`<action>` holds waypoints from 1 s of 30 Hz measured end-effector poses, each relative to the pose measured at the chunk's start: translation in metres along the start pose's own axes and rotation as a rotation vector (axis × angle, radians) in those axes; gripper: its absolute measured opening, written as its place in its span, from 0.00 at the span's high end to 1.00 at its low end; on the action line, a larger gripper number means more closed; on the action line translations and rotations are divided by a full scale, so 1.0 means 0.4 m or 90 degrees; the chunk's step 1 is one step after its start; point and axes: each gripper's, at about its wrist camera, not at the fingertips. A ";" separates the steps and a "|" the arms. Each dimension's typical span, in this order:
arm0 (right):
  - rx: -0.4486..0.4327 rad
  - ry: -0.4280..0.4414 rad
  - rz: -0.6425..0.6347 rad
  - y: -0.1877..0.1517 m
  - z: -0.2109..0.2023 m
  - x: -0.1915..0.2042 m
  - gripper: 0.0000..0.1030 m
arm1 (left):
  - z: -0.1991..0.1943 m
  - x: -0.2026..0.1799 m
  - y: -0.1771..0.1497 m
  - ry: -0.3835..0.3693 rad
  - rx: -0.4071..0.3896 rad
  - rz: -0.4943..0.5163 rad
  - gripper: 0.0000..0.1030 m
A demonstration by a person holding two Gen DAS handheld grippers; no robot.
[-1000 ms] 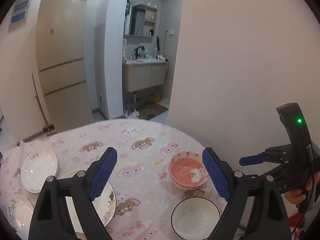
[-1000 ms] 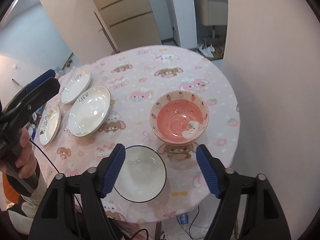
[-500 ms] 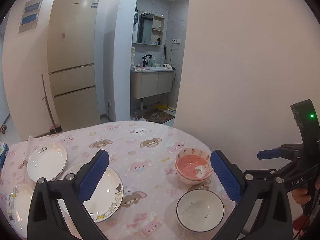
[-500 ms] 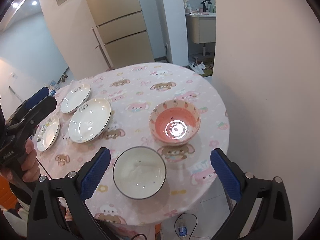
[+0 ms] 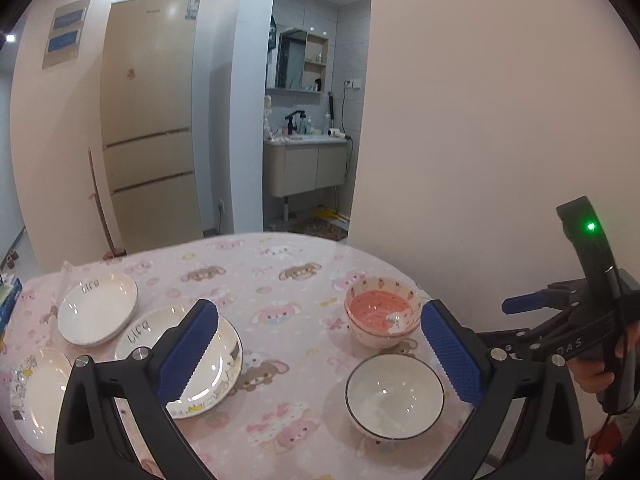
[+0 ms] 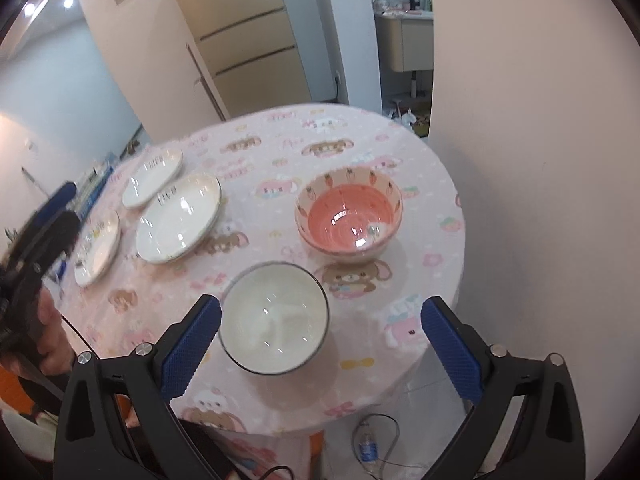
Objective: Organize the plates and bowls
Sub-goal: 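Move both tools toward the white black-rimmed bowl, then close the left gripper on the white bowl rim while the right gripper grips it too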
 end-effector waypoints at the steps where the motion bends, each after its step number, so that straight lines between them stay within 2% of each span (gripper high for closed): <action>1: 0.009 -0.004 -0.006 -0.005 0.012 0.001 0.03 | 0.009 0.002 -0.007 -0.002 0.014 -0.001 0.00; 6: 0.055 0.021 -0.016 -0.034 0.080 0.004 0.07 | 0.065 0.011 -0.048 0.010 0.068 -0.004 0.00; 11: 0.073 0.033 -0.030 -0.048 0.119 0.017 0.21 | 0.110 0.015 -0.092 0.009 0.101 -0.005 0.00; 18: 0.095 0.037 -0.049 -0.037 0.163 0.029 0.26 | 0.168 0.026 -0.128 -0.001 0.139 -0.015 0.00; 19: 0.097 0.038 -0.048 -0.037 0.168 0.027 0.32 | 0.176 0.029 -0.133 0.001 0.143 -0.018 0.00; 20: 0.100 0.038 -0.050 -0.037 0.171 0.026 0.43 | 0.185 0.033 -0.138 0.007 0.145 -0.020 0.00; 22: 0.112 0.035 -0.066 -0.039 0.182 0.028 0.52 | 0.205 0.035 -0.149 0.027 0.146 -0.010 0.05; 24: 0.121 0.041 -0.067 -0.042 0.196 0.026 0.53 | 0.224 0.039 -0.157 0.024 0.159 -0.008 0.11; 27: 0.134 0.046 -0.054 -0.043 0.218 0.019 0.59 | 0.248 0.040 -0.168 0.010 0.180 -0.011 0.14; 30: 0.140 0.043 -0.053 -0.037 0.237 0.017 0.65 | 0.271 0.036 -0.181 0.014 0.193 0.002 0.25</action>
Point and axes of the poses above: each gripper's, at about its wrist camera, not at the fingertips, and z roughly the way its jaws point, x to its left, y to its top, and after that the axes turned 14 degrees about -z, right-handed
